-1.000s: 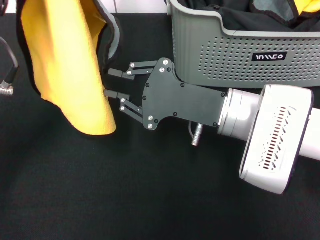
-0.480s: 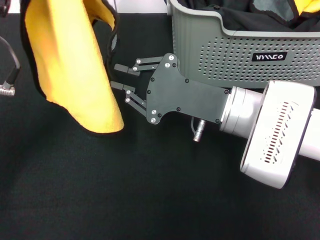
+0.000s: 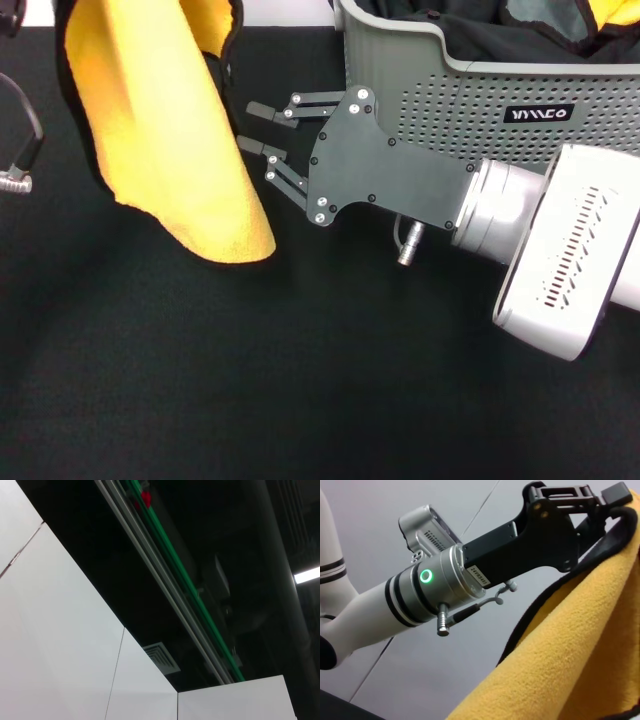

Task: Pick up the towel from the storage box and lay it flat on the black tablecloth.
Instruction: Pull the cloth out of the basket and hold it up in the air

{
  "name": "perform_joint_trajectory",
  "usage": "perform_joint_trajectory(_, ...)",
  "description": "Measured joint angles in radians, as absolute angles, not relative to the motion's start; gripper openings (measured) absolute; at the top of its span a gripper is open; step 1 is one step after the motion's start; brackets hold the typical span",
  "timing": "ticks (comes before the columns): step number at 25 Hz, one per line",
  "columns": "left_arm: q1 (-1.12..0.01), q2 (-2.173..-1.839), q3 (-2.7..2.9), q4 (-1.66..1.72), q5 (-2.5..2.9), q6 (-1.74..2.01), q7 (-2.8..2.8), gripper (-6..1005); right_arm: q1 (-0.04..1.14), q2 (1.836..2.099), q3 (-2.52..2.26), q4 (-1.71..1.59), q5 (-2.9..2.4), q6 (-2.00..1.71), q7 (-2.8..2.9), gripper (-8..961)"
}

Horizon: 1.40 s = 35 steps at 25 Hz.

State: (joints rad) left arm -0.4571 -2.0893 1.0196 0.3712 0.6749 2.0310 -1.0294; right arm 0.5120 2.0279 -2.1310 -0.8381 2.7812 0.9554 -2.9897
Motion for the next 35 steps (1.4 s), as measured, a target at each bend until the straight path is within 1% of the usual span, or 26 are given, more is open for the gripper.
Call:
perform_joint_trajectory(4,-0.457,-2.089,1.02,0.371,0.675,2.031,-1.029,22,0.51,2.028,-2.117,-0.826,2.781,0.964,-2.99,177)
perform_joint_trajectory(15,-0.46,-2.089,1.02,0.371,0.676,2.031,-1.028,22,0.526,2.028,-2.105,-0.792,2.781,0.979,-2.99,8)
perform_joint_trajectory(22,-0.456,-2.088,1.02,0.371,0.677,2.031,-1.027,22,0.507,2.028,-2.099,-0.796,2.781,1.011,-2.99,5)
perform_joint_trajectory(29,-0.443,-2.085,1.019,0.371,0.677,2.031,-1.026,22,0.355,2.027,-2.022,-0.856,2.779,1.127,-2.977,25)
perform_joint_trajectory(32,-0.437,-2.084,1.02,0.371,0.677,2.031,-1.028,22,0.332,2.027,-2.01,-0.867,2.778,1.145,-2.958,34)
perform_joint_trajectory(35,-0.438,-2.083,1.02,0.371,0.688,2.031,-1.029,22,0.333,2.028,-2.013,-0.86,2.778,1.162,-2.921,43)
